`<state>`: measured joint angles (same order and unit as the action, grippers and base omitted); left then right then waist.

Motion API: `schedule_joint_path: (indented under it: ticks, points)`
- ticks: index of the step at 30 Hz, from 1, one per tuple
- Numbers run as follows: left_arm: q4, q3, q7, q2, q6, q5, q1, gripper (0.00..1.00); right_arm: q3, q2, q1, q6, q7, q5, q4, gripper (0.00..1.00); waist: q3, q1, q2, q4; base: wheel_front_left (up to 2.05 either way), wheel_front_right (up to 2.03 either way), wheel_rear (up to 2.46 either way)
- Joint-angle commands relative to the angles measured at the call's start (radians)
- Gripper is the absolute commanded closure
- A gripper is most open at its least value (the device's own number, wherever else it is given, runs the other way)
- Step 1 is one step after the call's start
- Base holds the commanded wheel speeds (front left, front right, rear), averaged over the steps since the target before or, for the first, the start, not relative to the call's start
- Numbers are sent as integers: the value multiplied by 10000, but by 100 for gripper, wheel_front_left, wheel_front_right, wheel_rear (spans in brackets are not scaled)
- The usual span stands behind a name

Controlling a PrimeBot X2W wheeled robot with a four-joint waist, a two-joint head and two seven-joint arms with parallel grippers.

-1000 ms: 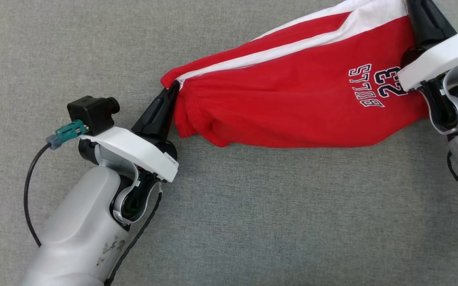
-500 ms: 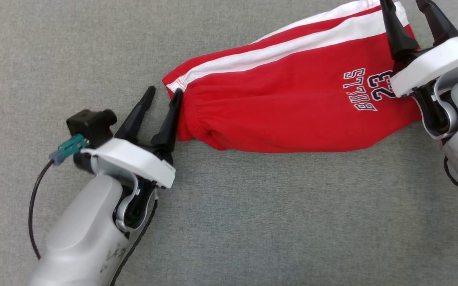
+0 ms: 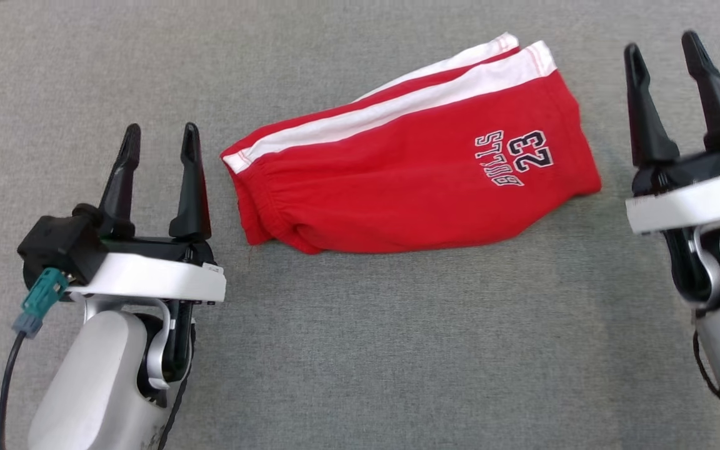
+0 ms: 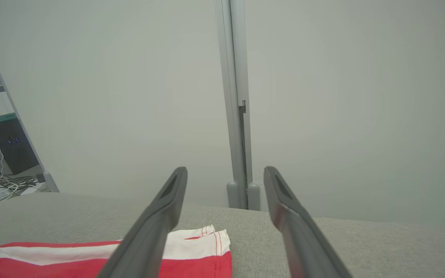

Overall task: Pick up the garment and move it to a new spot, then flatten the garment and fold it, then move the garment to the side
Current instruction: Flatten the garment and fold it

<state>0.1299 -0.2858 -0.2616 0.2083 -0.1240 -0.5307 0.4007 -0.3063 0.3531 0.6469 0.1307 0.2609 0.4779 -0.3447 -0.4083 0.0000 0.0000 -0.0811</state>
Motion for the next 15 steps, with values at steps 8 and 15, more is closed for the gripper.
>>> schedule_joint_path:
  ticks: [8, 15]
  points:
    - [-561, 543, -38, -172, -126, 1542, -983, 0, 1138, -632, -2391, 0, 53, -1234, 1066, 0, 630, 0, 0, 439, 0, 0, 0]
    - [-92, 538, -39, -349, -8, 2033, -1884, 0, 1469, -927, -3858, 0, -115, -1764, 1542, 0, 962, 0, 0, 533, 0, 0, 0]
